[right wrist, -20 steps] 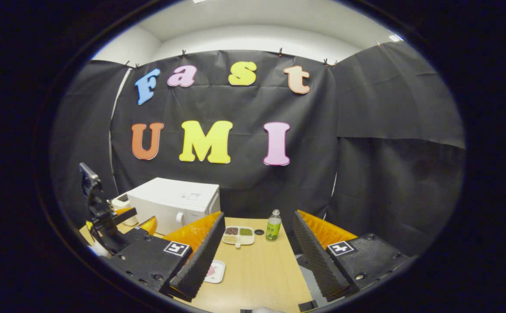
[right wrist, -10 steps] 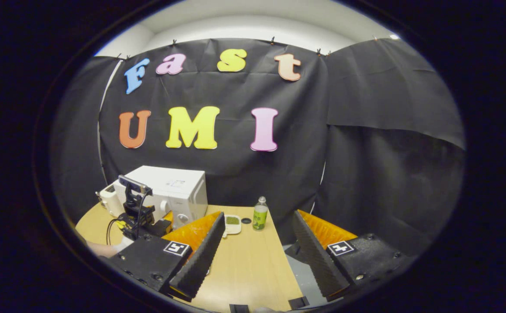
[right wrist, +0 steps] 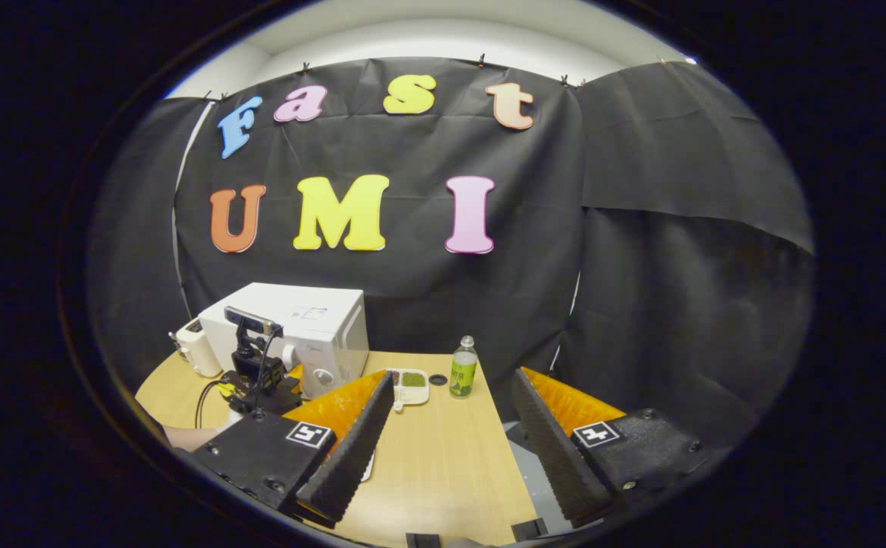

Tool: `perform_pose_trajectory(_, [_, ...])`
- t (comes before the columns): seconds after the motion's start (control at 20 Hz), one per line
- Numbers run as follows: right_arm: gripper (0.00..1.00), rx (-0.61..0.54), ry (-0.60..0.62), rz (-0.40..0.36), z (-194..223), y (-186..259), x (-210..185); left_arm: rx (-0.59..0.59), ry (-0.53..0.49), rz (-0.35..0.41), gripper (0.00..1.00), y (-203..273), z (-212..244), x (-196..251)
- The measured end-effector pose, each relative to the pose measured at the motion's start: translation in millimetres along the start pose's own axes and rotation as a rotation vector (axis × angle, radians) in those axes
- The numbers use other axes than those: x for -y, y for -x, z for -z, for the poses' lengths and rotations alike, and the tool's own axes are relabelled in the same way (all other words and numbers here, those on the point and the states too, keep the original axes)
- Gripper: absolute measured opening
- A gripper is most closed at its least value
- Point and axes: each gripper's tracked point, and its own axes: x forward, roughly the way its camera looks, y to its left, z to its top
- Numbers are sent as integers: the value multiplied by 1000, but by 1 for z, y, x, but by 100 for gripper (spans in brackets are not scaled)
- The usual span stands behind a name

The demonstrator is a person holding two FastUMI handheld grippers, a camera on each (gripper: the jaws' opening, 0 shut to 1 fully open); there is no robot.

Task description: Open the microwave oven with the left hand, put the food in, and close the microwave oven.

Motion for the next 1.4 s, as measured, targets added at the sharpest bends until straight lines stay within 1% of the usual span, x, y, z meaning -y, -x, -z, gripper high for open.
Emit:
perform_pose_trajectory(0.05, [92, -2, 3, 1, 1, 0, -1, -2, 19, 9, 25, 1, -1, 1])
perform_pose_trajectory(0.1, [100, -11, 8, 0, 1, 0, -2, -3, 33, 17, 22, 2, 2, 1])
perform_pose_trajectory(0.15, [92, -18, 12, -4, 3, 0, -4, 4, 37, 27, 19, 3, 0, 2])
perform_pose_trajectory(0.2, [100, -25, 12, -6, 4, -1, -6, 2, 50, 24, 19, 4, 2, 2])
perform_pose_trajectory(0.25, [100, -27, 7, -13, 4, -1, -9, 13, 48, 22, 9, 4, -1, 1])
perform_pose_trajectory(0.4, [100, -44, 12, -45, 4, -1, -23, 19, 53, 29, 9, 4, 0, 2])
perform_pose_trajectory(0.55, [100, -28, 54, -60, -5, -1, -32, 27, 0, 38, 9, 14, -1, 2])
perform_pose_trajectory(0.6, [100, -24, 66, -68, -7, 0, -35, 30, 23, 43, 9, 26, 2, 1])
perform_pose_trajectory(0.65, [100, -19, 72, -79, -8, -1, -39, 60, 26, 55, 3, 33, 5, 1])
perform_pose_trajectory(0.7, [100, -22, 78, -92, -8, -2, -44, 79, 20, 65, 4, 39, 4, 0])
perform_pose_trajectory(0.85, [100, -20, 67, -135, -7, -8, -58, 56, 44, 99, 3, 61, 14, -4])
perform_pose_trajectory(1.05, [100, -34, 52, -198, 1, -10, -77, 28, 38, 117, 4, 102, 24, -19])
perform_pose_trajectory(1.2, [100, -37, 44, -243, 5, -6, -93, 6, 31, 93, 8, 136, 33, -38])
perform_pose_trajectory(1.25, [100, -41, 43, -258, 8, -4, -100, -3, 25, 70, 16, 149, 37, -47])
perform_pose_trajectory(1.3, [100, -44, 42, -272, 9, -2, -106, -12, 16, 42, 19, 160, 39, -59])
perform_pose_trajectory(1.35, [100, -48, 38, -287, 13, 1, -113, -20, 16, 30, 21, 168, 43, -66])
perform_pose_trajectory(1.4, [100, -54, 34, -305, 14, 4, -121, -29, 16, 9, 30, 178, 45, -76])
